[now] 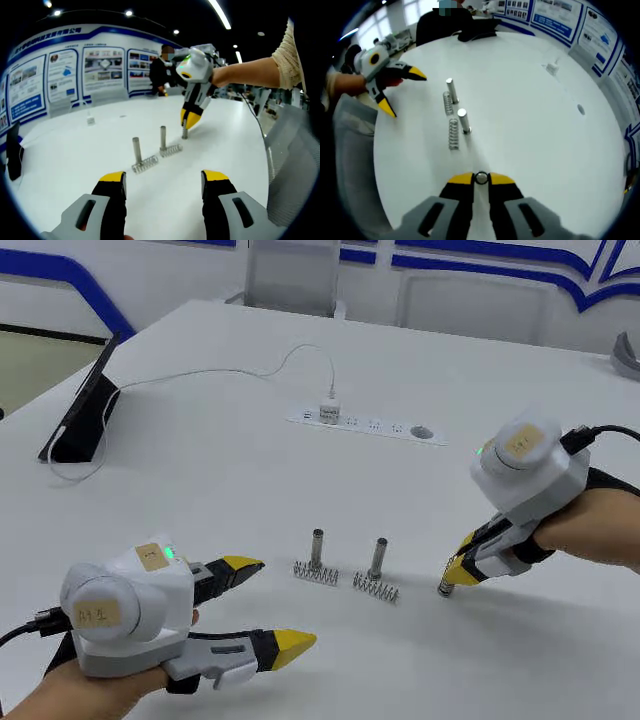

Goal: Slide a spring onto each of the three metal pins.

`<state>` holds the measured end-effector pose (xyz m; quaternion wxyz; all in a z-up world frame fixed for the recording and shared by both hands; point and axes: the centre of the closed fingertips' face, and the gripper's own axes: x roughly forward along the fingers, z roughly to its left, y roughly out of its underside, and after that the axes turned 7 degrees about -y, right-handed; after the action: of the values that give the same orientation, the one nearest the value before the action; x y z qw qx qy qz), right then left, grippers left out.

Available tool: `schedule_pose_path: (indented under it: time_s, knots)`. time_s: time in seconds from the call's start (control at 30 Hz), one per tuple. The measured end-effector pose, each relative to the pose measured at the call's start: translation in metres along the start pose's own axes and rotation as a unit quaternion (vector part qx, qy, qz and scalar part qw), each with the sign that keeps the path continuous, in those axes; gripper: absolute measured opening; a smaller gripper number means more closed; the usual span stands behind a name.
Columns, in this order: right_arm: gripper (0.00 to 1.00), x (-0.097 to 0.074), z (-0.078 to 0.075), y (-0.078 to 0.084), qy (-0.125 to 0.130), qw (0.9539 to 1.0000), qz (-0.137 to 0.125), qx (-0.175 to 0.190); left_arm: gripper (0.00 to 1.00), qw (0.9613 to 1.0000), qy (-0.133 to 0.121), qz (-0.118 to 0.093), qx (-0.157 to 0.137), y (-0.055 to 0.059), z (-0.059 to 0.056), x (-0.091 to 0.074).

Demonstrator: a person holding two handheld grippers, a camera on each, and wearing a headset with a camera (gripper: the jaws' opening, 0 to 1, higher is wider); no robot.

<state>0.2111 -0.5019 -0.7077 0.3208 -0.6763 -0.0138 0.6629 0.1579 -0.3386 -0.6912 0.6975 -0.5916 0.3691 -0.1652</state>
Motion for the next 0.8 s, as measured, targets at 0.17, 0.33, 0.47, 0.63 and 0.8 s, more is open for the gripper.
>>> schedule_pose_path:
  time_s: [0.17, 0.33, 0.47, 0.63, 0.8]
  knots:
    - [0.14, 0.001, 0.002, 0.001, -0.001, 1.0, 0.002, -0.004, 0.62, 1.0, 0.0, 0.0, 0.001, 0.0, -0.001, 0.0]
    - [0.19, -0.004, 0.004, -0.004, 0.0, 0.9999, -0.006, -0.008, 0.62, 1.0, 0.0, 0.001, 0.002, -0.001, -0.002, 0.0]
    - [0.21, -0.011, 0.007, -0.011, 0.005, 0.9998, -0.016, -0.012, 0.62, 1.0, 0.0, 0.001, 0.003, -0.002, -0.002, -0.001]
    - [0.21, -0.023, 0.015, -0.021, 0.014, 0.9992, -0.027, -0.026, 0.62, 1.0, 0.001, 0.0, 0.004, -0.002, -0.003, 0.0]
    - [0.21, -0.025, 0.026, -0.034, 0.009, 0.9984, -0.043, -0.036, 0.62, 1.0, 0.003, 0.0, 0.006, -0.003, -0.004, 0.002]
